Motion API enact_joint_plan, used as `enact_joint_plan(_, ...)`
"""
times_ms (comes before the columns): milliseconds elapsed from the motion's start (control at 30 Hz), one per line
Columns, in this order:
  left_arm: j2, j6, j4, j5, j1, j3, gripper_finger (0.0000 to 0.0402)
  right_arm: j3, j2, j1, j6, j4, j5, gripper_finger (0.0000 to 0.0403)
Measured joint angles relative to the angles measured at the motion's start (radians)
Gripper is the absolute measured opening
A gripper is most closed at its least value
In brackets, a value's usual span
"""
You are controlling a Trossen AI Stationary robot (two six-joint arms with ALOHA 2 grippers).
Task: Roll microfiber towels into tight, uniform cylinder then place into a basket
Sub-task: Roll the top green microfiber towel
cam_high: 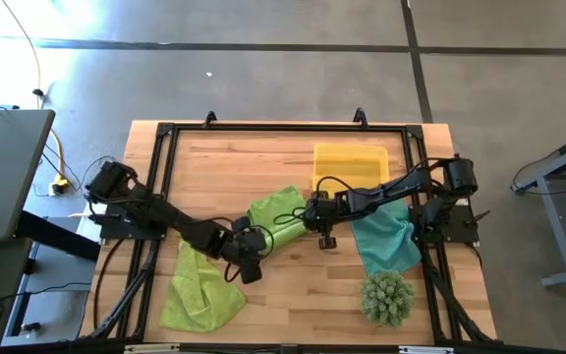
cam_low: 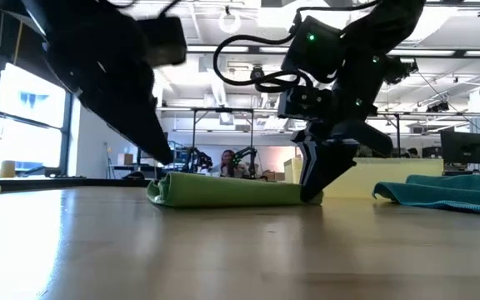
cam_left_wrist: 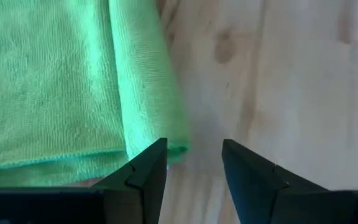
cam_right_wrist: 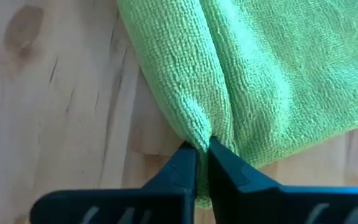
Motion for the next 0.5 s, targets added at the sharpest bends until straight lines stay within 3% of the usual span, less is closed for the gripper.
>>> enact_joint_plan(233,-0.034,0.068,0.011,-0.165,-0.025,0.001,0.0144,0.061,0.006,-0.069,0.103,-0.074,-0.254,0.0006)
enact_joint_plan(500,-0.003,0.113,0.034,-0.171,-0.027,0.003,0.0144,0.09,0.009,-0.166,0.292,-0.094,-0.513,0.0005)
